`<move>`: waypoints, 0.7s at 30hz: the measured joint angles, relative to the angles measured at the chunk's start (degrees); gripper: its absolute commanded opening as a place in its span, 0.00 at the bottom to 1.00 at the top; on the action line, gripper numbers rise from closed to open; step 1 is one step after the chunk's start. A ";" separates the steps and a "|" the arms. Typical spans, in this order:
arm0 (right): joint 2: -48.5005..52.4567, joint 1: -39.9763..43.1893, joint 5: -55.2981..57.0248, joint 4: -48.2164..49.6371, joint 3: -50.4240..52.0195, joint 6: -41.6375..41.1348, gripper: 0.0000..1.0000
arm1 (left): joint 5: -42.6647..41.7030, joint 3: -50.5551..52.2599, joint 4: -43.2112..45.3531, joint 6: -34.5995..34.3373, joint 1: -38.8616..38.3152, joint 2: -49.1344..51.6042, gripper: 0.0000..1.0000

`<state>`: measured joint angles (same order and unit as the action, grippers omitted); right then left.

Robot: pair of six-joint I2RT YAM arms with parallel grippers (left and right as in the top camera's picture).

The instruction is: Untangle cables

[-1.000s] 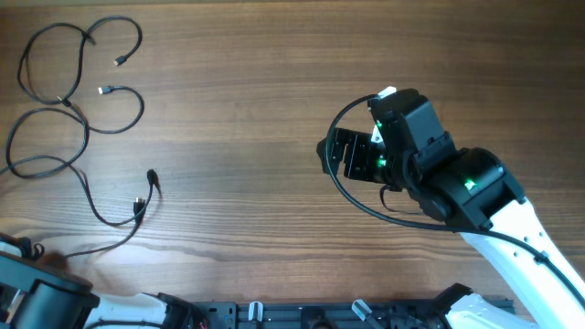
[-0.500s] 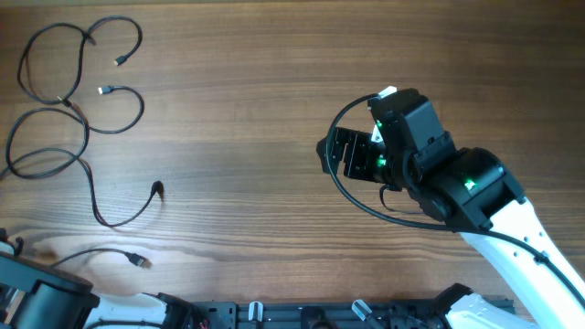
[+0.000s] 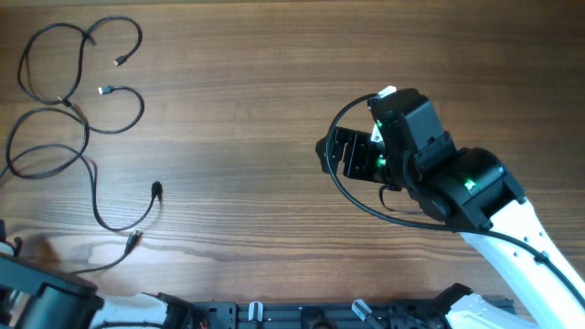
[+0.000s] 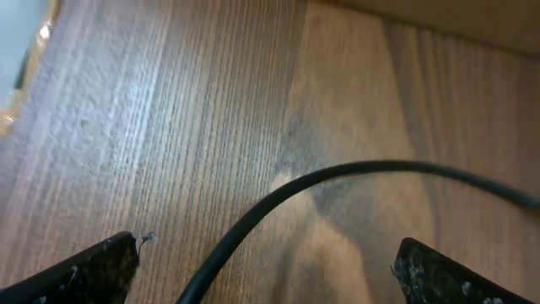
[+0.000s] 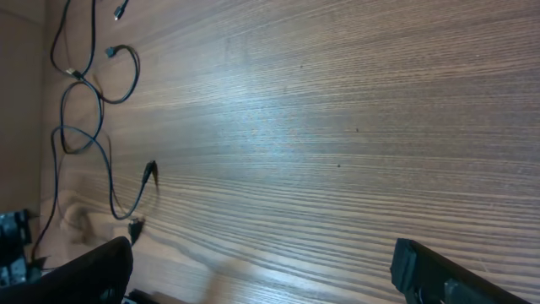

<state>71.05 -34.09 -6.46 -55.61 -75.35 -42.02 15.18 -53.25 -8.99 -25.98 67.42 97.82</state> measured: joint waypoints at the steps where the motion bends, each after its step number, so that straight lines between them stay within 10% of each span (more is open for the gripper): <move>1: 0.00 0.00 -0.02 -0.02 0.00 0.00 1.00 | 0.52 0.00 0.02 -0.02 0.00 -0.92 1.00; 11: 0.00 0.00 -0.15 -0.02 0.00 0.02 1.00 | 10.67 -0.17 -1.33 0.00 -1.88 -15.91 1.00; 21: 0.00 0.00 -0.20 -0.57 0.00 0.02 1.00 | 8.92 -0.17 0.57 0.00 -23.23 -17.62 1.00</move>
<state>71.05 -34.09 -6.66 -56.18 -75.35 -42.00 24.10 -53.43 -8.43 -25.98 44.18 80.20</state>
